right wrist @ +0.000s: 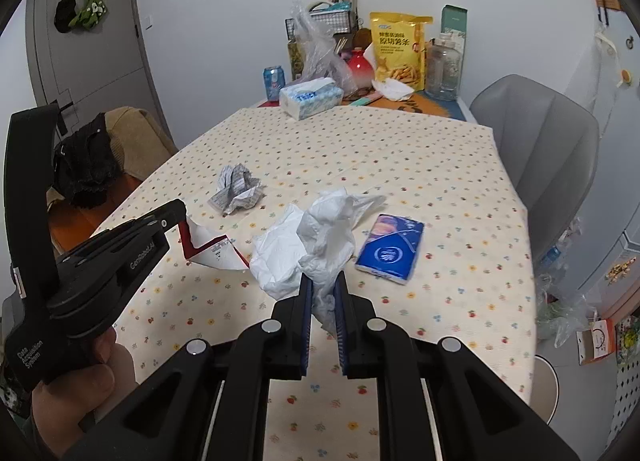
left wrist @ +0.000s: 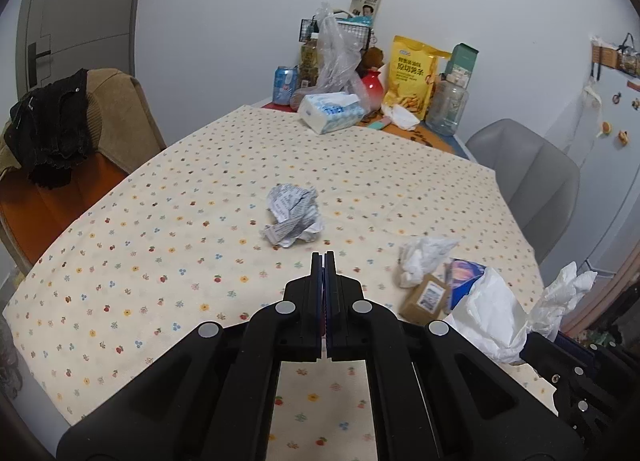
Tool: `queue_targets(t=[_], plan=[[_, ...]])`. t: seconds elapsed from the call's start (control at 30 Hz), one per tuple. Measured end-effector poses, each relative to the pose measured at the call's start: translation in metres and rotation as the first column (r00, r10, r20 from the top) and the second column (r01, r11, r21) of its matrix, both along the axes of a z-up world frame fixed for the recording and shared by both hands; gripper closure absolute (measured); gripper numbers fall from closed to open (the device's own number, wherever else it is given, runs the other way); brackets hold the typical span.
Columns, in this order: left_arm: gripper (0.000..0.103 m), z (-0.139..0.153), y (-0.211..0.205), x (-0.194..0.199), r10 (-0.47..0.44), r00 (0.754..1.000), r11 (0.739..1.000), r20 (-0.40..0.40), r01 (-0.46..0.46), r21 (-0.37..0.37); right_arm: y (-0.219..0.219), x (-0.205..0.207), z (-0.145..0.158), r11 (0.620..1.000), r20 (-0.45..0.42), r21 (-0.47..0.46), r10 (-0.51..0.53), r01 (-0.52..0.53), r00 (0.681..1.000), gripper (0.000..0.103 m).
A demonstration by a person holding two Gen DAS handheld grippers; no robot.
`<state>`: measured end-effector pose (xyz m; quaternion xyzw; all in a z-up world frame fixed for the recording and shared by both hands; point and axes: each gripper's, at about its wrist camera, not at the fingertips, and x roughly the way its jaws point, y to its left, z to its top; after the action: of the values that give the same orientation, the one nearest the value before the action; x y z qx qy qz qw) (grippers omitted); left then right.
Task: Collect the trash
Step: 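Carry the white tissue with the right gripper over to the trash bin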
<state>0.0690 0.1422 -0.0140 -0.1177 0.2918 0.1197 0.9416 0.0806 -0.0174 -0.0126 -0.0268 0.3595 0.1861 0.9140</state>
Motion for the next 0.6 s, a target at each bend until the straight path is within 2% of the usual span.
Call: queue_targets(t=[0.23, 0.6], plan=[[0.101, 0.020, -0.032, -0.002, -0.059, 0.997, 0.998, 0.039, 0.058, 0.018, -0.029, -0.016, 0.024, 0.997, 0.090, -0.025, -0.076, 0.078, 0.993, 0.091], [0.101, 0.029, -0.087, 0.008, -0.157, 0.987, 0.986, 0.044, 0.154, 0.056, -0.086, -0.019, 0.033, 0.975, 0.110, -0.016, -0.217, 0.220, 0.970, 0.092]])
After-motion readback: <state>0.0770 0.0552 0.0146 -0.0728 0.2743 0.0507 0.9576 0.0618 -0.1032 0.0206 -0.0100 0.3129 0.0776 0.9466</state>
